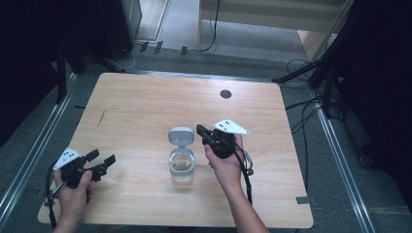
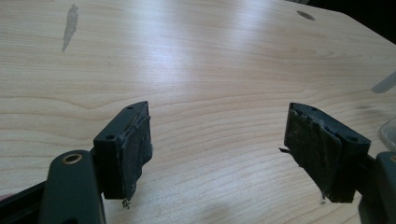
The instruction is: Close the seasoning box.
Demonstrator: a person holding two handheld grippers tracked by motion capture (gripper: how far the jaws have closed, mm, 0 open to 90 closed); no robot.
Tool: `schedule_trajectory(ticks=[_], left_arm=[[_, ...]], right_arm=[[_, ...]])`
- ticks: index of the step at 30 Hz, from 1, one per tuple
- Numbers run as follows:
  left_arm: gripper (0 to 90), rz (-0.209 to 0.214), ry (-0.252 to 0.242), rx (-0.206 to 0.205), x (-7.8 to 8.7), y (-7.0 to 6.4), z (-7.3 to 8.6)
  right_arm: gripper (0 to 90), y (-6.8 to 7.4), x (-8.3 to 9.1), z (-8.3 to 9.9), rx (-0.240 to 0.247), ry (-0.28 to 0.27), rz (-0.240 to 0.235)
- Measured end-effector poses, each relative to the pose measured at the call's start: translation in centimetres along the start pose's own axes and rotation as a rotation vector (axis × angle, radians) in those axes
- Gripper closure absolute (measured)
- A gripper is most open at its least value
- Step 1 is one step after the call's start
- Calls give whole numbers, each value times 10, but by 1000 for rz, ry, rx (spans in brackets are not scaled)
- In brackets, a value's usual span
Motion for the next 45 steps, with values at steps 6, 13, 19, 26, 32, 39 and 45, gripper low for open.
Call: schedule_trajectory(ticks=[6, 13, 19, 26, 32, 39, 45], left_arm=[[247, -12, 15, -1, -2, 1, 0], [252, -17, 15, 0, -2, 0, 0], [253, -22, 18, 0, -2, -1, 0], [254, -24, 18, -1, -2, -1, 0], [255, -25, 19, -3, -2, 0, 0], [257, -30, 18, -6, -2, -1, 0], [258, -32, 17, -5, -2, -1, 0]], right_arm=[[900, 8, 1, -14, 39, -3, -62], [900, 33, 14, -10, 102, 20, -123], [831, 32, 23, -4, 129, 14, -66], [302, 11, 39, 0, 150, -8, 59], [213, -17, 57, 8, 102, -2, 97], [209, -44, 80, 22, 72, -4, 168], [209, -63, 97, 37, 62, 10, 215]])
Point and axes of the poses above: each handheld gripper's, and its own axes: x roughly backward along the jaws, z roughly out of its underside, y roughly to its left, the point moved 3 cm from there along -x, roughly forward along the jaws, and after that the axes turned 6 degrees about -z, right-handed, at the moved point
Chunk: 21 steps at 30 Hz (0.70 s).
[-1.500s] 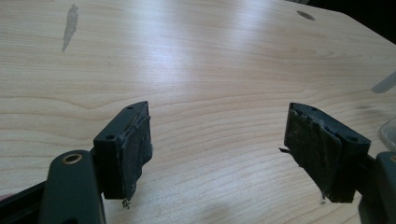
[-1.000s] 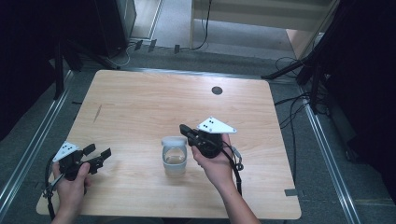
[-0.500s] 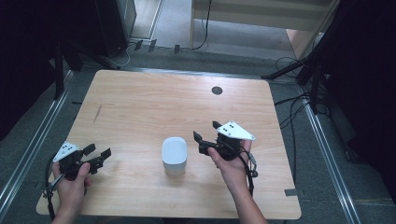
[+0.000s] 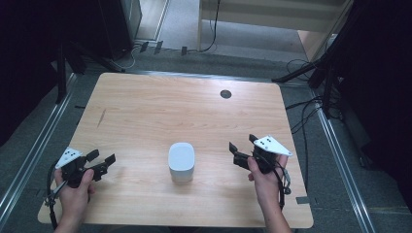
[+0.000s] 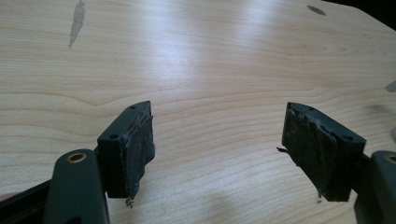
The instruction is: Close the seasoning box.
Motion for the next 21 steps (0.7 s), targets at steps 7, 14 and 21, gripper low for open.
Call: schedule_trajectory(ticks=[7, 14, 21], left_arm=[[259, -5, -3, 0, 0, 0, 0], [260, -10, -3, -6, 0, 0, 0], [264, -15, -4, -4, 0, 0, 0]], right_arm=[[210, -26, 17, 21, -22, 17, 57], [213, -52, 36, 44, -45, 41, 110], [218, -75, 57, 65, -86, 54, 161]])
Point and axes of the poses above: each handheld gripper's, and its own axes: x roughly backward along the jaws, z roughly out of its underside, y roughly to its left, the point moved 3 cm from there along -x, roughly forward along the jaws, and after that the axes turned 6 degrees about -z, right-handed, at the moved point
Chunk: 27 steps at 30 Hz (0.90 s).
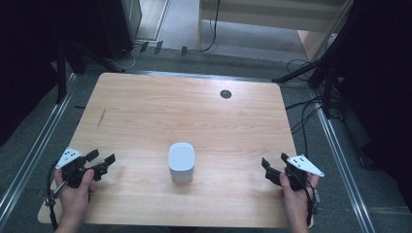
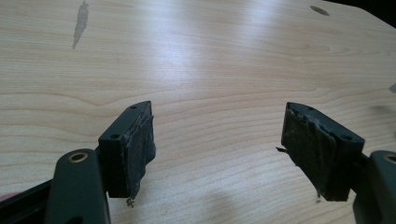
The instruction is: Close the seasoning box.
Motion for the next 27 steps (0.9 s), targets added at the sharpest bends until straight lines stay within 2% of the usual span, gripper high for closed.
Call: schedule_trajectory(ticks=[6, 11, 21, 27], left_arm=[[265, -4, 0, -3, 0, 0, 0], [266, -7, -3, 1, 0, 0, 0], [267, -2, -6, 6, 0, 1, 0], [267, 2, -4, 11, 1, 2, 0]], right_arm=[[219, -20, 15, 15, -22, 15, 34], [222, -30, 25, 24, -37, 12, 50], [221, -36, 32, 38, -44, 20, 52], [222, -37, 36, 39, -48, -10, 36]])
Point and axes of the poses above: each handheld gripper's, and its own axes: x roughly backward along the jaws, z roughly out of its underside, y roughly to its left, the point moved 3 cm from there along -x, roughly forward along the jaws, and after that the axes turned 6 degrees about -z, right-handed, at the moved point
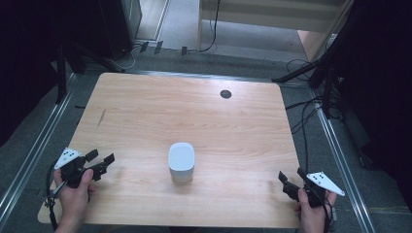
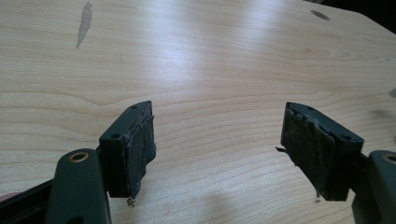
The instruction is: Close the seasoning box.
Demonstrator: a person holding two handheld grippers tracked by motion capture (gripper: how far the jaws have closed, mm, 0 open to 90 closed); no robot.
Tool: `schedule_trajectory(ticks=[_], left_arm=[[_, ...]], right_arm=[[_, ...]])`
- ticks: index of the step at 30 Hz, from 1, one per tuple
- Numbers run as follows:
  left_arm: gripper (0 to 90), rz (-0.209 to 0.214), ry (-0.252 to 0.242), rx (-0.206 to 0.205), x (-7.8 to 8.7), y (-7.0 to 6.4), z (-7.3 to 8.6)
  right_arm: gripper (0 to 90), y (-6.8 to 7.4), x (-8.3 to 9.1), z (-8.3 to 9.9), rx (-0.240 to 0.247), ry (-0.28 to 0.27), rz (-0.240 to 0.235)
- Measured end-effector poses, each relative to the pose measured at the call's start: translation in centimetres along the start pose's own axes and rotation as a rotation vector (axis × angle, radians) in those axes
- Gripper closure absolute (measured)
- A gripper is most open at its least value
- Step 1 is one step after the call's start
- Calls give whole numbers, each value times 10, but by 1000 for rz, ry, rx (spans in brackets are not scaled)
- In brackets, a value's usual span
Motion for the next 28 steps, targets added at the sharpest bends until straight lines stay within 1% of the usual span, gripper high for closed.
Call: schedule_trajectory(ticks=[4, 5, 7, 10, 11, 16, 19, 21, 24, 25, 26, 28], left_arm=[[267, -2, 2, -1, 0, 0, 0], [268, 0, 5, -2, 0, 0, 0], [269, 0, 6, 0, -1, -1, 0], [271, 1, 7, -1, -1, -1, 0], [271, 2, 8, -1, -1, -1, 0], [272, 6, 14, -1, -2, 0, 0], [273, 6, 14, -1, -2, 0, 0], [273, 9, 14, 6, -2, 0, 0], [272, 12, 18, 5, -2, 0, 0], [270, 14, 21, 4, -2, 0, 0], [269, 7, 21, -1, -2, 0, 0], [264, 10, 14, -3, -2, -1, 0]], right_arm=[[234, 1, 0, 0, 18, 6, -6], [237, 3, -1, 1, 30, 17, -16], [245, 4, -1, 1, 33, 25, -24], [251, 4, -1, 1, 24, 28, -23], [260, 3, -2, 1, 16, 28, -9], [281, 1, -1, 1, -1, 24, 0], [284, 2, -1, 1, 5, 23, 8], [284, 3, -2, 1, 10, 35, 18], [282, 3, -3, 1, 16, 37, 22], [271, 3, -3, 1, 11, 36, 27], [254, 3, -2, 1, 7, 36, 32], [249, 1, -2, 1, -2, 32, 33]])
Point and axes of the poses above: each handheld gripper's, and its own axes: x roughly backward along the jaws, z roughly out of its underside, y roughly to its left, the point moved 3 cm from there along -x, roughly forward along the jaws, and after that the axes turned 6 degrees about -z, right-handed, at the moved point
